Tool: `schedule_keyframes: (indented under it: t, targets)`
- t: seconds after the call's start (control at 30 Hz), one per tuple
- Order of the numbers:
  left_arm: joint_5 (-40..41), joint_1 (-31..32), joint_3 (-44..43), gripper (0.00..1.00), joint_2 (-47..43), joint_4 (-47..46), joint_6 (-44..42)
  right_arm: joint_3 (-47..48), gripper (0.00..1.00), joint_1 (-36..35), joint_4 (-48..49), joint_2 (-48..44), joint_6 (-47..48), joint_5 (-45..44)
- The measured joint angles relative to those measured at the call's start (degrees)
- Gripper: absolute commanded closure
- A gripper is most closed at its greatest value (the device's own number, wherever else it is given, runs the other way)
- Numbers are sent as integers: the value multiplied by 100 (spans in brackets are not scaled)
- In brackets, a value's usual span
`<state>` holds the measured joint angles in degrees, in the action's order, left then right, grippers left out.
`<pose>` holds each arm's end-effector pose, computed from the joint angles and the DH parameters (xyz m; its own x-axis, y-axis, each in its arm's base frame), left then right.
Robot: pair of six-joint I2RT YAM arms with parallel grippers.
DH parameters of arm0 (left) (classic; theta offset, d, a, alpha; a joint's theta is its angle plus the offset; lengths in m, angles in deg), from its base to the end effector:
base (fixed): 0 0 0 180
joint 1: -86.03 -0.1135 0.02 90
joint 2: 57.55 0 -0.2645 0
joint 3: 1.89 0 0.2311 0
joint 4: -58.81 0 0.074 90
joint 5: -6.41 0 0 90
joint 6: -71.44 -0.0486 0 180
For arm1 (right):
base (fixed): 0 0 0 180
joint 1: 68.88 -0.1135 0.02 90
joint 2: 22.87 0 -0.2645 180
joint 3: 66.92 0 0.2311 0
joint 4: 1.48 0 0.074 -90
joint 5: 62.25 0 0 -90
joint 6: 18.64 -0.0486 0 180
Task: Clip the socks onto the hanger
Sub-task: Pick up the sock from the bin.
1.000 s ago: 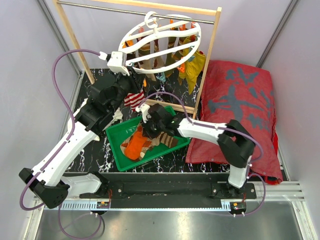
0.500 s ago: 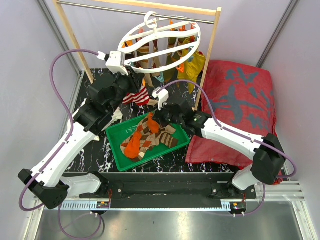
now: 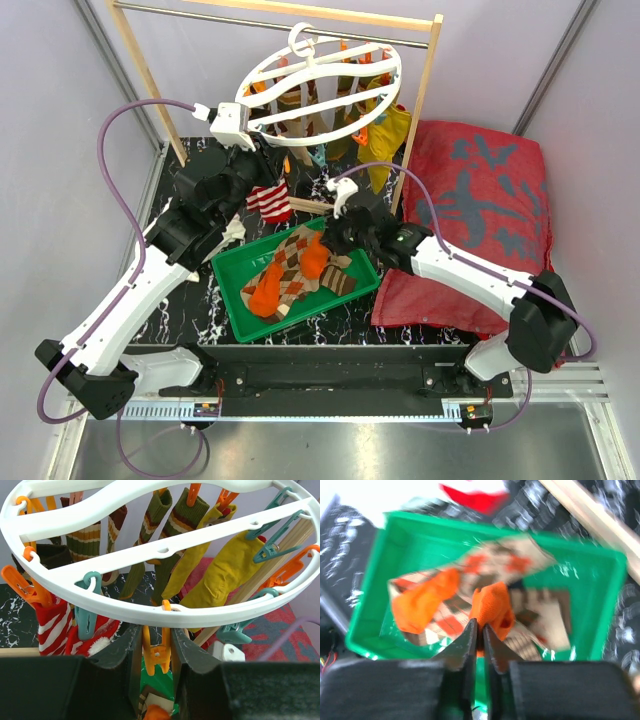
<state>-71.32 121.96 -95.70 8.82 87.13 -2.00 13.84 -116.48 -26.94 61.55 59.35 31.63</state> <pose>0.2008 -0.1328 0.4605 -0.1263 -0.2524 -0.9593 0.3811 0.8805 -0.2819 0.2214 0.2473 0.3024 -0.4826 -0.2206 -0.8476 -0.6913 0.6901 0.2140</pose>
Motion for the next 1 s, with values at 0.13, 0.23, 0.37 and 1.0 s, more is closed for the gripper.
schedule_keyframes:
  t: [0.13,0.23,0.37,1.0]
  targets:
    - [0,0,0,100,0,0,7,-334,54,212,-431,74,-557,-361]
    - [-4,0,0,100,0,0,26,-555,46,212,-927,85,-719,-538]
    - [-9,0,0,100,0,2,39,-586,46,210,-1449,-2,-363,-796]
    - [-48,0,0,100,-2,4,55,1373,59,201,-1729,1582,3222,1292]
